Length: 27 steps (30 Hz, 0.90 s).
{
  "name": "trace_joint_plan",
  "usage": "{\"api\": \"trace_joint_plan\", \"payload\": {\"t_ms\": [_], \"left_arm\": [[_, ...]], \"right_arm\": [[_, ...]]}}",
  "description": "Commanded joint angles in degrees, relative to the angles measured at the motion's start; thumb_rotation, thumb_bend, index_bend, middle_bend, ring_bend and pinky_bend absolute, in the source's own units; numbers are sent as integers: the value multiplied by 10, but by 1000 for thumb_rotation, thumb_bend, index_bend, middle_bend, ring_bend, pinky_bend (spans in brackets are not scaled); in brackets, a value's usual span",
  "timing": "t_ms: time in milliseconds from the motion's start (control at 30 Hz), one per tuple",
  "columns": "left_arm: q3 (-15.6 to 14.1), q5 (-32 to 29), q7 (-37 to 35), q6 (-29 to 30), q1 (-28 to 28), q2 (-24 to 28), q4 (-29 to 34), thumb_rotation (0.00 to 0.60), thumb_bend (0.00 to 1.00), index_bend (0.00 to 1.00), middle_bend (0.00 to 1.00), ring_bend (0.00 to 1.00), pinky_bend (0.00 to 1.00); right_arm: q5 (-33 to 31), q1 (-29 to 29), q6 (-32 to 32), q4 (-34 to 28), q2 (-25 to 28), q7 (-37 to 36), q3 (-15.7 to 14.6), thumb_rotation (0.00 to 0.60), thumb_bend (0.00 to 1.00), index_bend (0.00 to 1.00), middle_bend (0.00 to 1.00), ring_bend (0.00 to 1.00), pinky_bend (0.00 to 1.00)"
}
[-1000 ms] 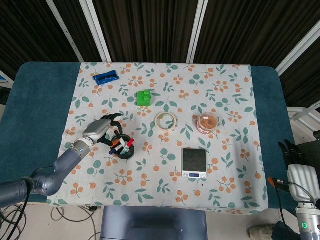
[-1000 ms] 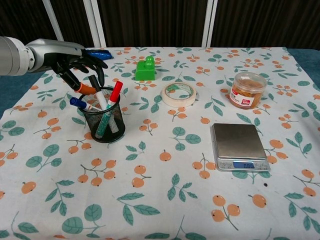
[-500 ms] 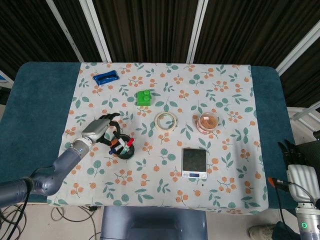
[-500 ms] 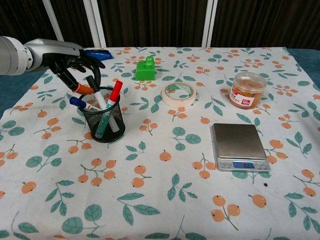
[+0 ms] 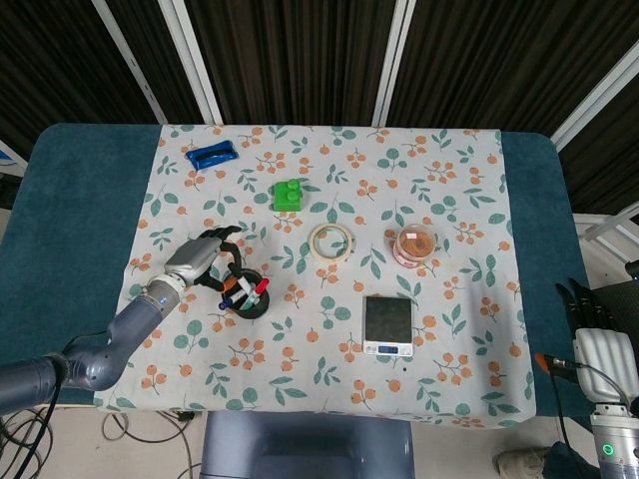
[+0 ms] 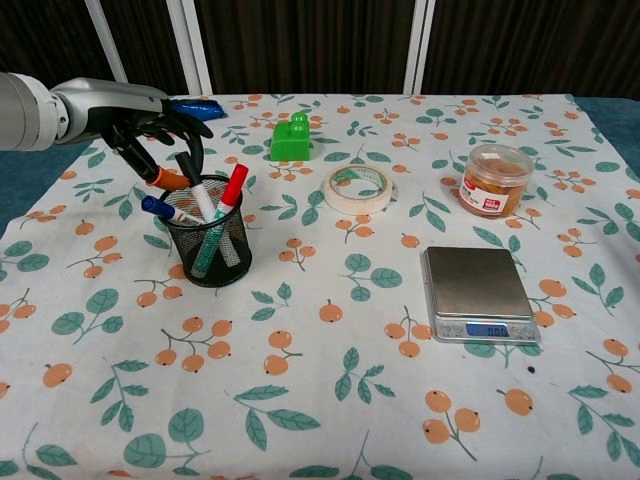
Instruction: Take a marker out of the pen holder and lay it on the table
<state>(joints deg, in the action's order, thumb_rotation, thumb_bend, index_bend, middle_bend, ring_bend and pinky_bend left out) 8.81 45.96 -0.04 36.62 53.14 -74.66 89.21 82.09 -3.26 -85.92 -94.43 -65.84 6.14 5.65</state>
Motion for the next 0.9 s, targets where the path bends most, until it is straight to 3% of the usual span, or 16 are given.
{"api": "trace_joint_plan", "payload": {"t_ms": [33, 600, 800, 900], "left_arm": [[-1, -1, 1, -1, 0, 0, 0, 600, 364, 510, 51, 0, 0], [17, 18, -22, 1, -9, 36, 47, 600, 383, 516, 51, 0, 0], [29, 43, -38, 5, -19, 69, 88, 600, 384, 519, 51, 0, 0], [45, 60, -58, 12, -32, 117, 138, 600, 383, 520, 51, 0, 0]], "right_arm": [[0, 0, 0, 0, 0, 0, 0, 600, 156, 71, 0, 64, 173], [0, 0, 2, 0, 1, -1, -1, 600, 156, 71, 0, 64, 173], [-1, 0, 3, -1, 1, 0, -1, 600, 155, 71, 0, 64, 173], [-1, 0, 2, -1, 1, 0, -1, 600, 156, 71, 0, 64, 173]]}}
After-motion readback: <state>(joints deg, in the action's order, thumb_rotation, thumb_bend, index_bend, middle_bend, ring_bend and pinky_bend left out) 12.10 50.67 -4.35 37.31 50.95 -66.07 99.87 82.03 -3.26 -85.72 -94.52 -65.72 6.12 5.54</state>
